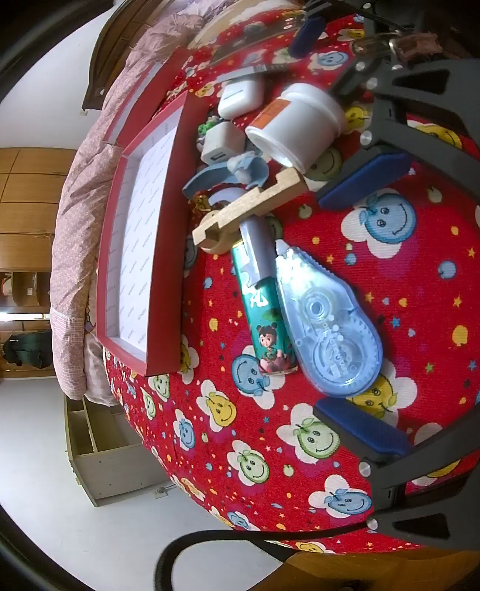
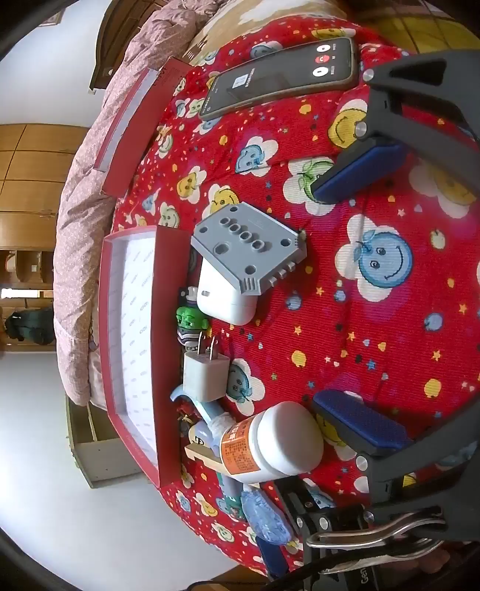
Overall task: Organize rigid objects
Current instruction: 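Move the right gripper toward the white pill bottle with orange label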
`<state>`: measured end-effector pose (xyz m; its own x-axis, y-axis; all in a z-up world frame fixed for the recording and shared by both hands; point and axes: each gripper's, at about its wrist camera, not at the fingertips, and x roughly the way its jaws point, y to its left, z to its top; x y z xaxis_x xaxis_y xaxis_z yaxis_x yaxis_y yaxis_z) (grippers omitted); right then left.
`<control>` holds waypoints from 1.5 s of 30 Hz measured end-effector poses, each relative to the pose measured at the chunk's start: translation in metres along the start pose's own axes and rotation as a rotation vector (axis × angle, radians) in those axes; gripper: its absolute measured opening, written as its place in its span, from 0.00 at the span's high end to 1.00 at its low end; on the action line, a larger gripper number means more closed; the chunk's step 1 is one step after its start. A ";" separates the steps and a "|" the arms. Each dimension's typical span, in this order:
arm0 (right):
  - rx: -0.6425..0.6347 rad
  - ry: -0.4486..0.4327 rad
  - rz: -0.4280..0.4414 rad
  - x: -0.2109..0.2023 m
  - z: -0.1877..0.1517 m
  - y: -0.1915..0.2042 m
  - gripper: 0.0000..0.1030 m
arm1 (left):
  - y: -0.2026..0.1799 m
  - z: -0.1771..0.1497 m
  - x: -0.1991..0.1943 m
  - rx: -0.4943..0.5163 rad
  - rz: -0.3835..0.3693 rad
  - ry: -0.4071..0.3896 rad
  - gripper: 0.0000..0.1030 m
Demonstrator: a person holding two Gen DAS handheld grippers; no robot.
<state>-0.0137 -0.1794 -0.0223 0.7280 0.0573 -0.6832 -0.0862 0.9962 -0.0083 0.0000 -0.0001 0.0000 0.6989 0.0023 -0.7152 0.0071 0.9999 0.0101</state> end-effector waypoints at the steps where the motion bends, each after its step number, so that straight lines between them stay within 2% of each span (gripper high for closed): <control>1: -0.001 0.001 0.000 0.000 0.000 0.000 0.00 | 0.000 0.000 0.000 -0.001 -0.001 0.000 0.00; 23: 0.001 0.000 0.002 0.000 0.000 0.000 0.00 | 0.001 0.000 -0.001 0.015 -0.017 0.011 0.00; 33: 0.003 0.000 0.005 -0.001 0.000 -0.001 0.00 | 0.029 -0.010 -0.017 -0.026 -0.038 0.028 0.01; 39: 0.004 0.000 0.005 -0.001 0.000 -0.001 0.00 | 0.028 -0.006 -0.019 -0.009 -0.030 0.018 0.01; 45: 0.009 0.009 0.015 -0.006 -0.002 -0.002 0.01 | 0.017 -0.004 -0.023 0.049 -0.031 -0.008 0.09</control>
<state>-0.0192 -0.1819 -0.0199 0.7204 0.0714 -0.6899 -0.0906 0.9959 0.0085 -0.0187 0.0171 0.0143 0.7033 -0.0288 -0.7103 0.0635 0.9977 0.0224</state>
